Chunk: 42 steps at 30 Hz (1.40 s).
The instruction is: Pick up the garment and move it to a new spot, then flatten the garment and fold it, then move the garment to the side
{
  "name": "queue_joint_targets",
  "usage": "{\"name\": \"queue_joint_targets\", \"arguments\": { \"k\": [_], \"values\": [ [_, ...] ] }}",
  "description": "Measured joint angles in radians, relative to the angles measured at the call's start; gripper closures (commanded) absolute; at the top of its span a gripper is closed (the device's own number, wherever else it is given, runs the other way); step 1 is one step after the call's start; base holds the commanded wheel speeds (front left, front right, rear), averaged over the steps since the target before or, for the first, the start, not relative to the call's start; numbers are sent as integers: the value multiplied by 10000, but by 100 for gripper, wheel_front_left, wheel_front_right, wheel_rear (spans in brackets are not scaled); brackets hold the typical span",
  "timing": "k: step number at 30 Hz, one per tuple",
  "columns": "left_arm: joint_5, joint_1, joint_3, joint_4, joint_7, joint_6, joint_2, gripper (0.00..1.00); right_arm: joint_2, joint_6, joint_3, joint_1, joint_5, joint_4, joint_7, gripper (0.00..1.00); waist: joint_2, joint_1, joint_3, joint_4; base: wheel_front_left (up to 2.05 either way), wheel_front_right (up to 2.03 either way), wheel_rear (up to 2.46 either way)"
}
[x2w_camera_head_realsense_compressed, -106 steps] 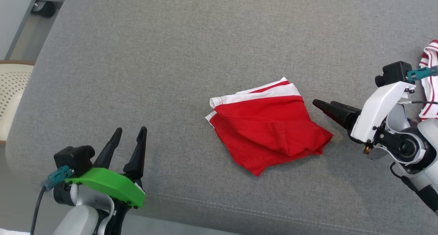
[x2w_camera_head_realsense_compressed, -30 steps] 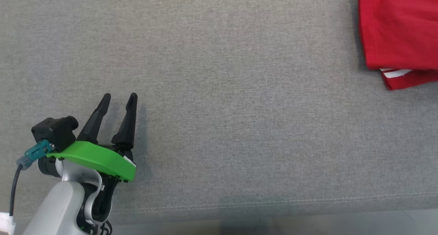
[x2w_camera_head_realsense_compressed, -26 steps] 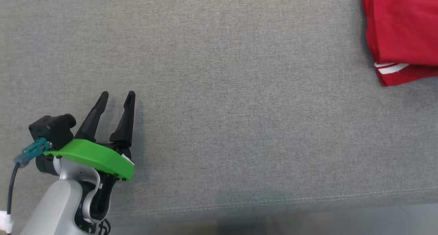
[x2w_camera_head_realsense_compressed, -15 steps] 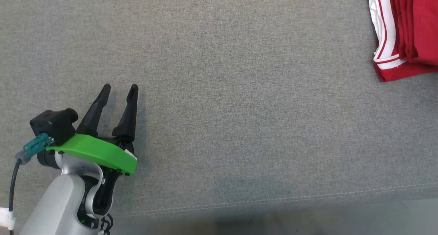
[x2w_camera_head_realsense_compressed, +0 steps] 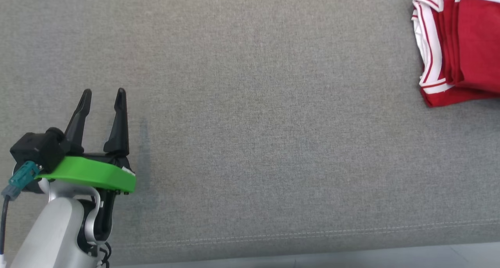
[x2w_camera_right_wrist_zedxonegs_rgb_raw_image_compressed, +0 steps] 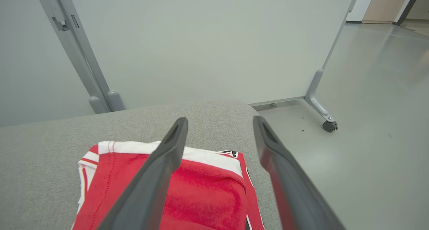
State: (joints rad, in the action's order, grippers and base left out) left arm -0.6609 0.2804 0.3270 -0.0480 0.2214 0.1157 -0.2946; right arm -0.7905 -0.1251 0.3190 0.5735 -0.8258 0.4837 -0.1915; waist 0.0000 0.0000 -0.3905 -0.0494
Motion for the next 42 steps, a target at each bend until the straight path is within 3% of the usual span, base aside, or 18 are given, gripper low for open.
{"name": "queue_joint_targets", "arguments": {
  "k": [4, 17, 23, 24, 30, 42],
  "values": [
    [288, -291, -23, -389, 79, 2, -73, 0, 431, 0, 42, -312, 351, -679, -859, 0, 0, 0, 509, -74, 0, 0, 0],
    [1032, -1678, -194, -1559, 221, 8, -336, 0, 3166, 0, 1141, -2814, 1735, -982, -704, 0, 0, 0, 2170, -123, 0, 0, 0],
    [1233, -2029, -219, -1630, 270, 35, -121, 0, 3419, 0, 842, -3900, 2339, -920, -671, 0, 1, 0, 2993, -70, 0, 0, 0],
    [1281, -2033, -186, -1651, 268, 33, -88, 100, 3440, 6, 759, -3982, 2449, -922, -675, 100, 0, 0, 3098, -74, 0, 0, 0],
    [1185, -2357, 0, -2029, 205, -8, 384, 100, 4069, 25, 882, -4489, 2370, -608, -627, 100, 0, -1, 3114, -71, 0, 0, 0],
    [-136, -2358, -399, -2017, -123, -201, 594, 100, 4360, 282, 265, -4496, 1193, -713, -261, 100, 0, -1, 3208, 5, 0, 0, 0]
  ]
}}
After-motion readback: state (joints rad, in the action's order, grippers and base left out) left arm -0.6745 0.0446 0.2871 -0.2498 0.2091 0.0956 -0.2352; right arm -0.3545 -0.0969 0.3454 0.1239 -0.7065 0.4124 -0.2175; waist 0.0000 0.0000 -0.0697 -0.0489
